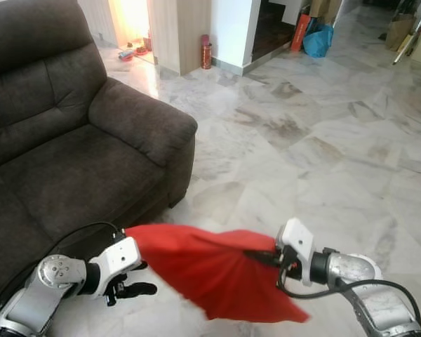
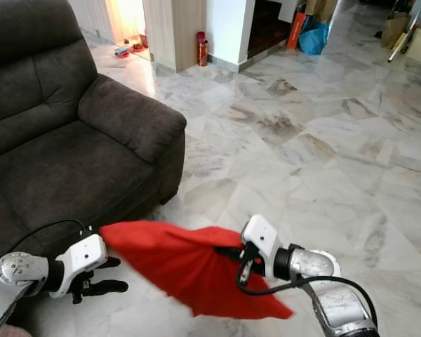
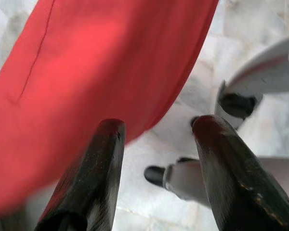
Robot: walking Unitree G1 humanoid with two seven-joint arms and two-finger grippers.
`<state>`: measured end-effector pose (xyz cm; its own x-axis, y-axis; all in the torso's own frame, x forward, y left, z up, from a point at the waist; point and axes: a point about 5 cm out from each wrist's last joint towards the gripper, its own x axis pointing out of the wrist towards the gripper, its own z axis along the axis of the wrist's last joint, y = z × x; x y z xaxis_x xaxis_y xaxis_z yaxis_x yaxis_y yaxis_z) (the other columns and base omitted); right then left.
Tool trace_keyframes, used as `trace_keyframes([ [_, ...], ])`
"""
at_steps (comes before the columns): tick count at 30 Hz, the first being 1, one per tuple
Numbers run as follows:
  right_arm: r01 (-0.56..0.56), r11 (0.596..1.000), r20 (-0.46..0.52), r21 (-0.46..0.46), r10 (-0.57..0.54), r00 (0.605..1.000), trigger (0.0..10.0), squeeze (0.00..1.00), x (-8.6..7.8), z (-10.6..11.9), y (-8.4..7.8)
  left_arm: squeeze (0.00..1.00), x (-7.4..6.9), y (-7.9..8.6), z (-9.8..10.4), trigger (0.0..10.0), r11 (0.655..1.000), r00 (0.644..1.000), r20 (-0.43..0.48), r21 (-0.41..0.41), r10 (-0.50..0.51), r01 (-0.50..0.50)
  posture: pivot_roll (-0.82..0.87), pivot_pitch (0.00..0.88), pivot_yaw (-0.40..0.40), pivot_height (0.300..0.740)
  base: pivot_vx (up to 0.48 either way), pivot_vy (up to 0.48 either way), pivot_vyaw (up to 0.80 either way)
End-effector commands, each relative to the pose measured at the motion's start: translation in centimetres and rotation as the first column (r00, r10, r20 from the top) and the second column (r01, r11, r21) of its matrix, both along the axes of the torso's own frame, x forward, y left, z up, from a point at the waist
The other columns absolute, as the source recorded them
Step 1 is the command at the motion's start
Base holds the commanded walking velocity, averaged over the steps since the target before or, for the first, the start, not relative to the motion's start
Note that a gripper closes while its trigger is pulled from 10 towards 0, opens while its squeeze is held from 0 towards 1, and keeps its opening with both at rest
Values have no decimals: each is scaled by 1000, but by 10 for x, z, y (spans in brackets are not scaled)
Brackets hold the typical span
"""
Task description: Move the pillow to the sofa from floor
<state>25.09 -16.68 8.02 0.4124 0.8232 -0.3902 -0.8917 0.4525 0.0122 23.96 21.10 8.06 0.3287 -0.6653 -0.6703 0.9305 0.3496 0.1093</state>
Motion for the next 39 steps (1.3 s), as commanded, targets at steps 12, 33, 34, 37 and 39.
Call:
trace_keyframes([
  [12,-119,992,82,39,115,990,10000,0,-3,25,14,0,-10,10,35,10000,987,986,-27,10,-162,162,78,28,-55,740,0,0,0],
  [33,-220,975,64,22,218,974,10000,0,-14,30,14,0,-9,16,0,10000,972,985,67,187,-157,142,74,29,-57,740,0,0,0],
  [34,-239,971,59,13,238,970,10000,0,-15,30,15,0,-3,16,3,10000,977,981,131,179,-142,118,74,29,-58,740,0,0,0],
  [37,-258,966,50,0,258,965,10000,0,-16,29,14,0,8,15,10,10000,983,969,216,161,-120,86,78,26,-60,740,0,0,0],
  [39,-266,964,47,-9,266,963,10000,0,-17,28,14,0,10,16,12,10000,983,966,228,160,-121,86,77,24,-59,740,0,0,0],
])
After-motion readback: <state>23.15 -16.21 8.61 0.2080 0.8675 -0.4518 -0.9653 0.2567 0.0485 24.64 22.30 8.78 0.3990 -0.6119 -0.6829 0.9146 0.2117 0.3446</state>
